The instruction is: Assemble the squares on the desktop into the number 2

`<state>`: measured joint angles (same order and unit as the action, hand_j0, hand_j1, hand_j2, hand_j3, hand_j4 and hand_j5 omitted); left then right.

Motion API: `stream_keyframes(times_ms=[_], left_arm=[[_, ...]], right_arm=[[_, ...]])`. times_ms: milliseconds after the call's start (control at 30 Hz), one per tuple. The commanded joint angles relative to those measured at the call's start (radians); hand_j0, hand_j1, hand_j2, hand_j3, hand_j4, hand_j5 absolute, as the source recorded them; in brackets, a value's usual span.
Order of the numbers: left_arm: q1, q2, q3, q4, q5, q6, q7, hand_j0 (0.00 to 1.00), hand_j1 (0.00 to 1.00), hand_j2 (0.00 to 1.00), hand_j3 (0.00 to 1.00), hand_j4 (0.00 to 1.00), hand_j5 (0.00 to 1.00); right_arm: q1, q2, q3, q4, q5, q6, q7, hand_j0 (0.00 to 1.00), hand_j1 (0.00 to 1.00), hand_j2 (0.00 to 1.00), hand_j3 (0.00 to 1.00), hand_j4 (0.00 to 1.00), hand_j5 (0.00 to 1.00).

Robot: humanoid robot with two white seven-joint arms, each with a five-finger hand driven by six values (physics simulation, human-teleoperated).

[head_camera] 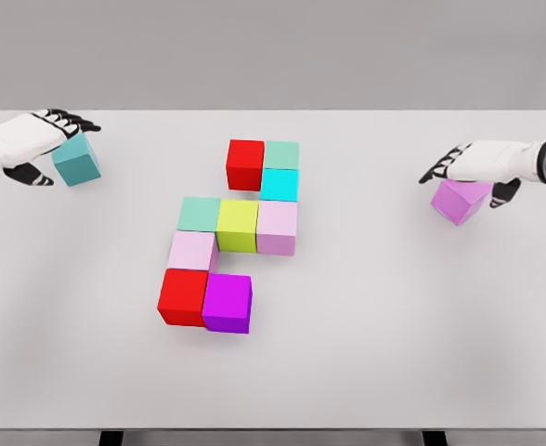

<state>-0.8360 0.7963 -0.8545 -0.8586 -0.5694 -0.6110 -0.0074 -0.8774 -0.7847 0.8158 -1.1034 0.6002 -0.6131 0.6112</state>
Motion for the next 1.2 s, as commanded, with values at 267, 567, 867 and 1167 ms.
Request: stream_keyframes(times_ms=[267,567,867,1167], left_arm=[[-0.017,-0.011,-0.005,0.043,-0.007,0.0,-0.005,1.0,1.0,1.0,1.0,1.0,1.0],[-0.048,-0.046,-0.006,0.124,-0.04,0.0,-0.013,1.0,1.0,1.0,1.0,1.0,1.0],[-0.084,-0.08,-0.006,0.141,-0.135,0.0,-0.019,1.0,1.0,1.0,1.0,1.0,1.0],[-0.091,-0.112,-0.006,0.17,-0.156,0.0,-0.019,1.0,1.0,1.0,1.0,1.0,1.0]], right_arm=[[-0.002,0.024,0.0,0.033,0.021,0.002,0.0,0.76,0.76,0.76,0.76,0.76,0.76],[-0.003,0.025,-0.003,0.02,0.018,0.002,0.0,0.57,0.57,0.57,0.57,0.57,0.57],[-0.008,-0.048,-0.017,-0.15,0.004,0.002,0.0,0.57,0.57,0.57,0.57,0.57,0.57],[0.034,-0.126,-0.004,-0.397,-0.007,0.002,0.0,0.57,0.57,0.57,0.57,0.57,0.57]])
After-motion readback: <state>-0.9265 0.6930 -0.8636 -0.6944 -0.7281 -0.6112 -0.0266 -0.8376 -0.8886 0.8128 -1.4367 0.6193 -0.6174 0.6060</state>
